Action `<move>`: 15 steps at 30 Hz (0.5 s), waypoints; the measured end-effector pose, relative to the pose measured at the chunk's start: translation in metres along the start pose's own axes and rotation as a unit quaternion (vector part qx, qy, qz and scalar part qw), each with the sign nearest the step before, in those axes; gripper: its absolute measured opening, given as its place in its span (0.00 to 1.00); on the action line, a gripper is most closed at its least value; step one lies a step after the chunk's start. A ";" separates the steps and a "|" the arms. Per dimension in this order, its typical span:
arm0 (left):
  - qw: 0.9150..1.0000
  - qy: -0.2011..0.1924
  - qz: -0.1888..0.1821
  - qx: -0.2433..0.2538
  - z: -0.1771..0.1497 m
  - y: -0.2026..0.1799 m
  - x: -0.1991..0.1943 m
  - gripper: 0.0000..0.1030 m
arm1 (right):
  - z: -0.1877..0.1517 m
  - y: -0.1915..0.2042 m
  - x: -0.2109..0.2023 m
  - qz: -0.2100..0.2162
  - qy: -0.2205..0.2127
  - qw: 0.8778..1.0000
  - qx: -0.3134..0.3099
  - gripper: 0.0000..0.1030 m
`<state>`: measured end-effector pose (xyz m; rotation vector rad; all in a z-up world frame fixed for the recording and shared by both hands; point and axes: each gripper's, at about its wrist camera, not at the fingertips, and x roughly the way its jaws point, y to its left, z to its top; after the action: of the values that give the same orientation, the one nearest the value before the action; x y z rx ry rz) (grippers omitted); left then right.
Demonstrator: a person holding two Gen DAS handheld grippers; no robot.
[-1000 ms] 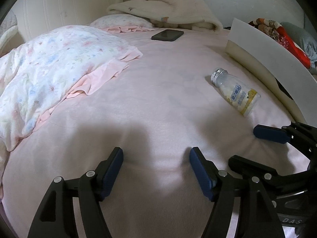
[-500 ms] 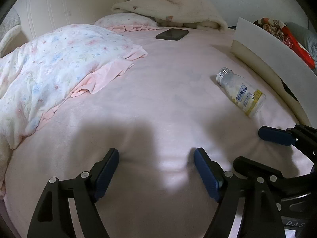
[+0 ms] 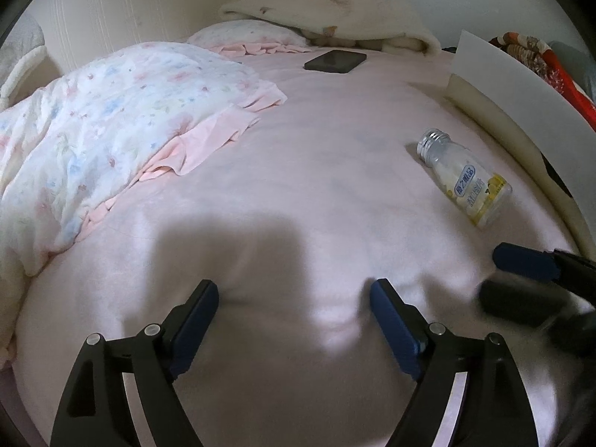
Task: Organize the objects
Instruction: 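Close the right gripper around the clear bottle and lift it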
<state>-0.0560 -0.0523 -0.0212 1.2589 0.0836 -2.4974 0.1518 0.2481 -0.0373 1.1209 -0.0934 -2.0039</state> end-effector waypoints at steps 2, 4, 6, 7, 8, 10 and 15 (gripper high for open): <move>1.000 -0.001 0.009 0.002 0.000 -0.002 -0.001 0.81 | 0.003 -0.033 -0.007 0.098 -0.021 0.992 0.075 0.69; 1.000 -0.003 0.014 0.005 0.000 -0.004 -0.002 0.81 | 0.004 -0.055 -0.015 0.170 -0.063 0.975 0.125 0.68; 1.000 -0.003 0.014 0.004 0.000 -0.003 -0.002 0.81 | 0.004 -0.063 -0.016 0.201 -0.078 0.964 0.153 0.69; 1.000 -0.001 0.011 0.002 0.000 -0.002 -0.002 0.81 | 0.006 -0.061 -0.015 0.198 -0.074 0.966 0.152 0.69; 1.000 0.000 0.007 -0.001 0.000 -0.001 -0.001 0.81 | 0.008 -0.058 -0.014 0.185 -0.069 0.969 0.148 0.69; 1.000 0.003 -0.002 -0.009 0.001 0.002 0.000 0.81 | 0.015 -0.043 -0.010 0.124 -0.059 0.979 0.148 0.69; 1.000 0.003 -0.006 -0.011 0.000 0.003 0.000 0.81 | 0.022 -0.012 -0.005 0.026 -0.045 0.990 0.129 0.69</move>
<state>-0.0550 -0.0553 -0.0203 1.2612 0.1202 -2.4950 0.1294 0.2531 -0.0258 1.1729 -0.4346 -2.0370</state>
